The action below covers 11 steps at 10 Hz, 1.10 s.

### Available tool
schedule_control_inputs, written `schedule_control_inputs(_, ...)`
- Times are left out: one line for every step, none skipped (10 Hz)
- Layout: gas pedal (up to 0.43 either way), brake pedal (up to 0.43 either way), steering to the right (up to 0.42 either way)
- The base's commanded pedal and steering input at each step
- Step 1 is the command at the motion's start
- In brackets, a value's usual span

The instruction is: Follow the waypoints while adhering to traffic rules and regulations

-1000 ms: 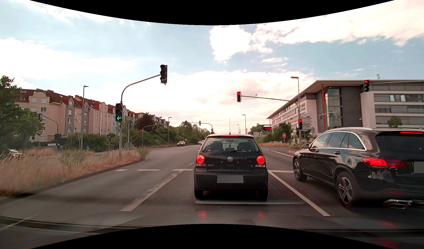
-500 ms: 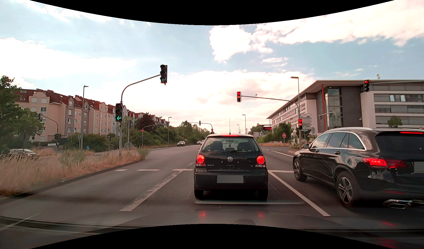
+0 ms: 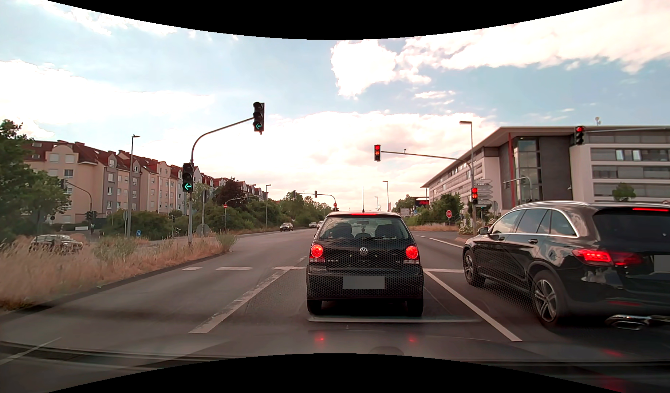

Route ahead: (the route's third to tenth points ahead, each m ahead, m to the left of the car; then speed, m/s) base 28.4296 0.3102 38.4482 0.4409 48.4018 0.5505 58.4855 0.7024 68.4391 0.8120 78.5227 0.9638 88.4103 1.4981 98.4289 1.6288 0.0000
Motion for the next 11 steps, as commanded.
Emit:
schedule_control_inputs(0.0, 0.28, -0.003)
schedule_control_inputs(0.0, 0.232, -0.002)
schedule_control_inputs(0.0, 0.189, -0.002)
schedule_control_inputs(0.0, 0.104, -0.002)
schedule_control_inputs(0.0, 0.03, -0.003)
schedule_control_inputs(0.0, 0.0, -0.002)
schedule_control_inputs(0.0, 0.0, -0.003)
schedule_control_inputs(0.0, 0.0, -0.003)
schedule_control_inputs(0.0, 0.0, -0.003)
schedule_control_inputs(0.0, 0.0, -0.002)
schedule_control_inputs(0.0, 0.0, -0.003)
